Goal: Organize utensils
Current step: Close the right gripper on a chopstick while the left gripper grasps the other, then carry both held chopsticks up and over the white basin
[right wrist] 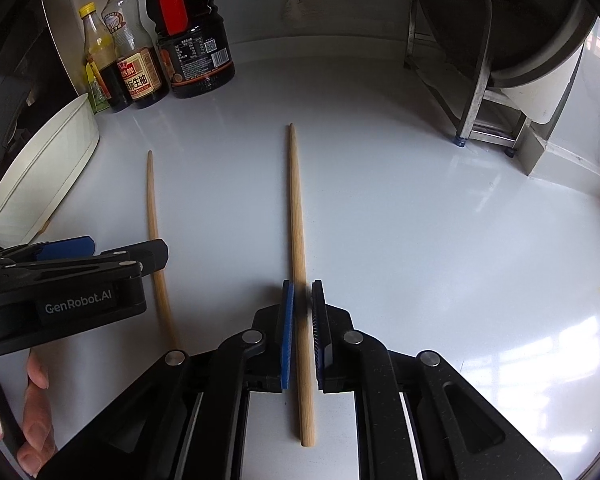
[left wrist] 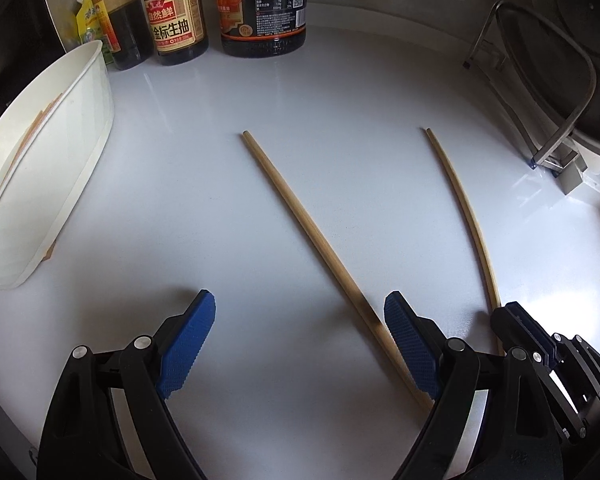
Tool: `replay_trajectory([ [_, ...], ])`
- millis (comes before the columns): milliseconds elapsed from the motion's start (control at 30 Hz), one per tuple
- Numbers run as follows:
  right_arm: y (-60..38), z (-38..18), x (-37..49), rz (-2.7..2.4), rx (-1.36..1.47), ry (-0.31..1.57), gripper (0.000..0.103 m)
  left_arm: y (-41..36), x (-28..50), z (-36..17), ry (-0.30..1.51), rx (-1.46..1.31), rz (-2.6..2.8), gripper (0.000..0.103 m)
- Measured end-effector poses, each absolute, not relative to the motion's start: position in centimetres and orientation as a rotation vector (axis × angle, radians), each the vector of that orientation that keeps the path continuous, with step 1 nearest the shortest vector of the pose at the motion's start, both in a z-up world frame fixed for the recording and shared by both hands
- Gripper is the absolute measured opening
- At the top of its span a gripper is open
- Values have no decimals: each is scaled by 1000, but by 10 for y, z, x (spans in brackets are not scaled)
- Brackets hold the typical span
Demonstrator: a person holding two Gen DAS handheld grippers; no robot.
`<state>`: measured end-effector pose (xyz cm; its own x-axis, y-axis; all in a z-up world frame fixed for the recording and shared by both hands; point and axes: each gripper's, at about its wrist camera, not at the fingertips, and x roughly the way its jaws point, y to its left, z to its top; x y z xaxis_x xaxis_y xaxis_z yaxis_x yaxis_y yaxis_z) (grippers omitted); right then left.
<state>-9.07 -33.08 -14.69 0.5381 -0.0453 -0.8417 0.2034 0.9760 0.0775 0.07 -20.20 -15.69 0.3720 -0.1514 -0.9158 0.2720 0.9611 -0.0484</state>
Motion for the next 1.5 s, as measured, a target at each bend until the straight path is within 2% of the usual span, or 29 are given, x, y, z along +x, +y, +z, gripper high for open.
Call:
replay_trajectory([
  [133,-332,-146,-92,-155,181,983,23,-207,0,-161,1155,152,-252,85],
  [267,-332,-147,-91,-149,182,987,24,-201,-1,-162,1171,160,-260,91],
  [333,-330,-147,-90,-148,177,983,29,-195,-3,-163,1177,160,-257,94],
  [567,-325,-148,-84,-164,119,990,30,-179,-5,-162,1187,165,-256,95],
  [667,-322,-150,-84,-167,74,994,30,-177,-7,-161,1188,174,-272,92],
  [767,-320,-150,-83,-159,66,992,26,-179,-12,-157,1166,187,-299,74],
  [800,-319,-149,-82,-156,66,993,23,-180,-14,-155,1159,190,-306,62],
  [833,-318,-149,-81,-156,63,995,12,-181,-16,-153,1150,191,-312,46],
  [867,-317,-149,-79,-156,60,1000,7,-182,-17,-151,1145,190,-319,37],
  [900,-317,-149,-78,-154,62,1003,7,-183,-18,-150,1143,189,-326,19],
  [933,-316,-149,-77,-150,65,1005,7,-183,-18,-150,1146,184,-335,8],
  [1200,-314,-140,-77,-144,164,1012,6,-166,-13,-138,1171,108,-401,7],
  [1500,-280,-61,-50,-100,221,876,6,-109,20,-66,1063,41,-397,7],
])
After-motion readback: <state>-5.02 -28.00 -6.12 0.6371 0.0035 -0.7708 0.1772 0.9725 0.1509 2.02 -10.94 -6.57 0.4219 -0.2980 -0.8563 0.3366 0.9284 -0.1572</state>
